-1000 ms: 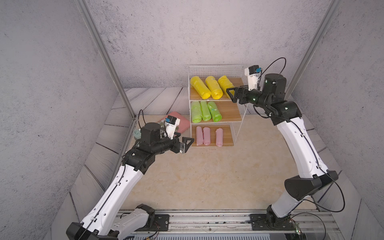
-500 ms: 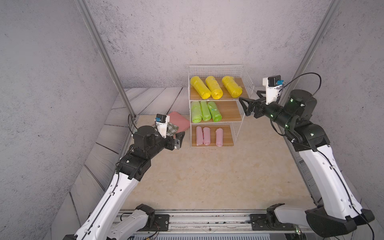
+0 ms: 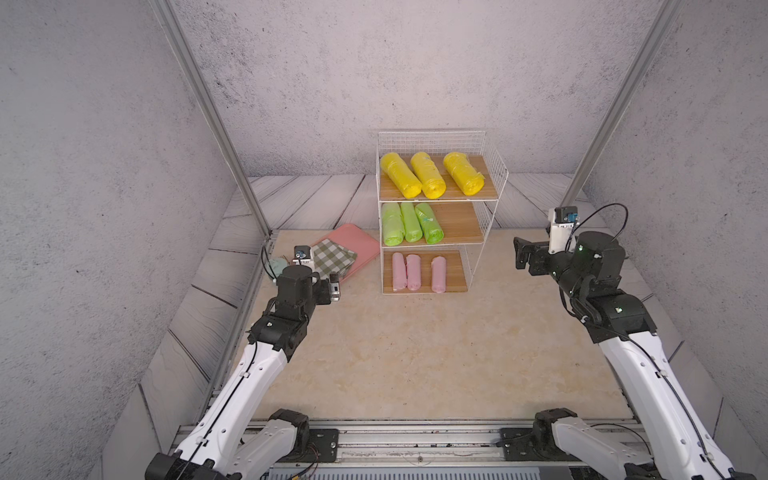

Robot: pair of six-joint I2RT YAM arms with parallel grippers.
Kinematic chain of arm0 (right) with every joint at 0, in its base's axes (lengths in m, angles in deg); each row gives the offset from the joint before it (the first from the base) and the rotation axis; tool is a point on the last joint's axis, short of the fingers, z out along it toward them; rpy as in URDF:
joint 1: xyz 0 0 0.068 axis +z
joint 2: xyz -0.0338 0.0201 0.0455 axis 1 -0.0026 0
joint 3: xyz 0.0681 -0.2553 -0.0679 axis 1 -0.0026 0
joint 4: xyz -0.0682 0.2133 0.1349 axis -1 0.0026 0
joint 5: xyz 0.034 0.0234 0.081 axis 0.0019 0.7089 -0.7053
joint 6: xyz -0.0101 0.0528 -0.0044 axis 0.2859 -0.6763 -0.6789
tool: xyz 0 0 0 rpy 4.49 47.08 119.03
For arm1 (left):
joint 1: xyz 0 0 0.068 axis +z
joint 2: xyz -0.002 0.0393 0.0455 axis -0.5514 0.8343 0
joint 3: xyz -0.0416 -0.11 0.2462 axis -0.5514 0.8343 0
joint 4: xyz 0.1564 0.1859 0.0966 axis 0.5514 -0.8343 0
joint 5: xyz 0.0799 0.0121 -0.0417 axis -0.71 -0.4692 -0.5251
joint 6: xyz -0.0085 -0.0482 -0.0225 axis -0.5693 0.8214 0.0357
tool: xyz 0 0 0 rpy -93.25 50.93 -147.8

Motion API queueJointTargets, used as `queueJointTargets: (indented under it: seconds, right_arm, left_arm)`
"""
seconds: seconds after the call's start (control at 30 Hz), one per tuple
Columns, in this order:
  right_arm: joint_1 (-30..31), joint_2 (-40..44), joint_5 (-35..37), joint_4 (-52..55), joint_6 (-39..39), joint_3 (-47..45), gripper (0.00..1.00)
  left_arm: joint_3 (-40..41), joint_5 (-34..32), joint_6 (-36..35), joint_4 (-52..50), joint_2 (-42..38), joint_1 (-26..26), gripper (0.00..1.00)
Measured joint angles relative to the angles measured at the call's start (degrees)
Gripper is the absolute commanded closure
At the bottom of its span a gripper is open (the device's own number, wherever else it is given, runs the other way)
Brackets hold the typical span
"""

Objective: Sort the rolls of trash bags by color and place them on the shelf
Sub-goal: Reset both arms

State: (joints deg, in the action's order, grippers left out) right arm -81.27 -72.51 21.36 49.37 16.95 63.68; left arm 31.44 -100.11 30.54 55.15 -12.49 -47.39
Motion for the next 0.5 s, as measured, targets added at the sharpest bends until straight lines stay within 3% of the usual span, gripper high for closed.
queueJointTargets:
  seconds: [0.23, 0.5]
  right_arm:
    - [-6.58, 0.85, -1.09, -10.67, -5.86, -20.61, 0.01]
    - [-7.17, -4.5, 3.17, -28.28, -6.14, -33.46, 0.01]
  left_arm:
    - [11.28, -9.55, 4.15, 9.44, 2.38, 4.15, 0.03]
    - [13.0, -16.68, 5.29, 18.23, 11.93, 4.68, 0.03]
